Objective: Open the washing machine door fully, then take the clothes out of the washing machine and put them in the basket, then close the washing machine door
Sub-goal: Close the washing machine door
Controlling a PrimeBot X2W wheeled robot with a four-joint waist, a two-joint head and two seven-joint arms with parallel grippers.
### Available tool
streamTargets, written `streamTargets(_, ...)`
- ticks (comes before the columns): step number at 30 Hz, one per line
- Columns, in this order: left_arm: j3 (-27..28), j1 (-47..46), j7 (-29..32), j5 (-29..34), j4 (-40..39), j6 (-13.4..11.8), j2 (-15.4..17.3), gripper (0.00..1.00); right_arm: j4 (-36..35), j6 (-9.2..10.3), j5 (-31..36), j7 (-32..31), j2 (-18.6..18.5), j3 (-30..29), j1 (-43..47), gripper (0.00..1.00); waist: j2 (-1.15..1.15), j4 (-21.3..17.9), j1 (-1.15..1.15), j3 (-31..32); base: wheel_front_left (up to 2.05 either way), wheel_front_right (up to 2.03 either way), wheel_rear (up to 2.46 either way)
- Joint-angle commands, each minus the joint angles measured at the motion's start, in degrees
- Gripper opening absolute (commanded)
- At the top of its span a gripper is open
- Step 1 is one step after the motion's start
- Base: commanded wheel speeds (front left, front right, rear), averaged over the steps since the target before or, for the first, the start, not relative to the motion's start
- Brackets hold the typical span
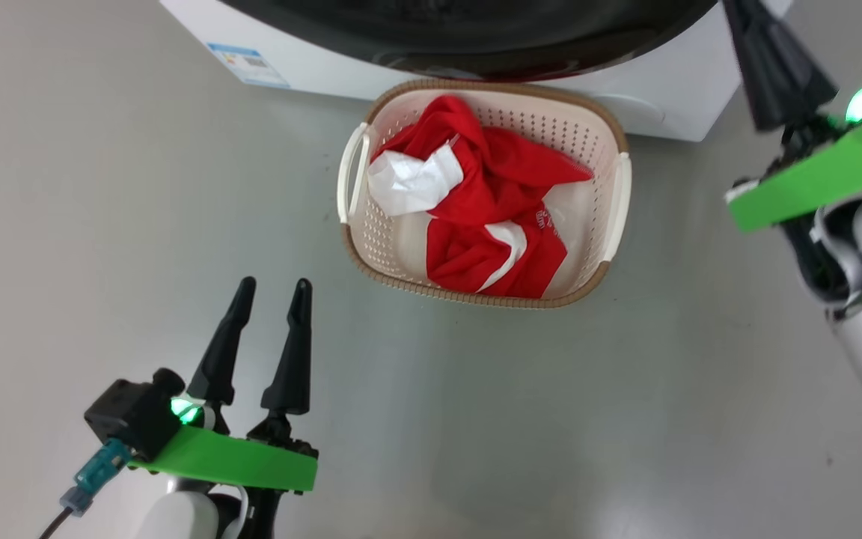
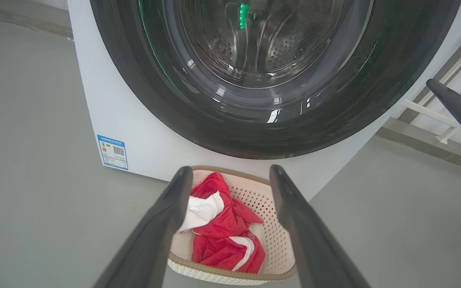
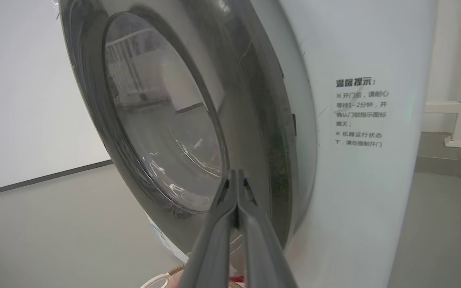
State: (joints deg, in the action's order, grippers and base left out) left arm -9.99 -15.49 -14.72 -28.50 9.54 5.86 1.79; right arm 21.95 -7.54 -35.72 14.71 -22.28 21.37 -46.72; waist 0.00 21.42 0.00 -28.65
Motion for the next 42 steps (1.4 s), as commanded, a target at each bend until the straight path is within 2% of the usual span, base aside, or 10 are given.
streamTargets(1, 2.6, 1.0, -0.3, 1.0, -0.7, 0.3, 1.1, 1.00, -1.9, 0.05, -0.5, 0.3, 1.0, 0.8, 3.3, 0.00, 0.00, -1.7, 0.00, 2.5, 0.00, 0.00, 0.00)
streamTargets(3, 3.2, 1.5, -0.3, 1.7, -0.3, 0.6, 1.1, 1.00, -2.3, 0.05, -0.6, 0.3, 1.2, 1.3, 5.9, 0.20, 0.00, -2.4, 0.00, 3.8, 0.00, 0.00, 0.00)
streamTargets(5, 3.9, 2.1, -0.3, 2.5, 0.1, 0.8, 1.1, 1.00, -2.5, 0.05, -0.9, 0.3, 1.3, 1.9, 8.4, 0.35, 0.00, -3.3, 0.00, 5.1, 0.00, 0.00, 0.00)
streamTargets(6, 4.3, 2.4, -0.3, 3.0, 0.3, 0.9, 1.1, 1.00, -2.5, 0.05, -1.0, 0.3, 1.4, 1.9, 9.6, 0.46, 0.00, -3.7, 0.00, 5.7, 0.00, 0.00, 0.00)
streamTargets(7, 4.5, 2.7, -0.3, 3.5, 0.5, 1.0, 1.1, 1.00, -2.5, 0.05, -1.3, 0.3, 1.6, 1.9, 10.7, 0.62, 0.00, -4.2, 0.00, 6.3, 0.00, 0.00, 0.00)
streamTargets(8, 4.5, 2.7, -0.3, 3.5, 0.5, 1.0, 1.1, 1.00, -2.5, 0.05, -1.3, 0.3, 1.6, 1.9, 10.7, 0.62, 0.00, -4.2, 0.00, 6.3, 0.00, 0.00, 0.00)
streamTargets(10, 5.1, 3.3, -0.3, 4.5, 1.0, 1.1, 1.1, 1.00, -2.6, 0.05, -1.5, 0.3, 1.7, 2.2, 12.9, 0.93, 0.00, -5.0, 0.00, 7.6, 0.00, 0.00, 0.00)
streamTargets(11, 5.4, 3.5, -0.3, 4.9, 1.2, 1.2, 1.1, 1.00, -2.7, 0.05, -1.6, 0.3, 1.9, 2.1, 13.9, 1.00, 0.00, -5.4, 0.00, 8.1, 0.00, 0.00, 0.00)
streamTargets(31, 10.0, 10.9, -0.3, 9.8, 2.5, 1.6, 1.1, 1.00, -5.2, 0.05, -0.4, 0.3, 5.8, -4.4, 33.4, 1.00, 0.00, -14.5, 0.00, 19.4, 0.00, 0.00, 0.00)
streamTargets(42, 12.4, 14.8, -0.3, 11.5, 2.4, 1.6, 1.1, 1.00, -6.3, 0.05, 0.7, 0.3, 7.2, -8.6, 41.1, 1.00, 0.00, -17.6, 0.00, 23.6, 0.00, 0.00, 0.00)
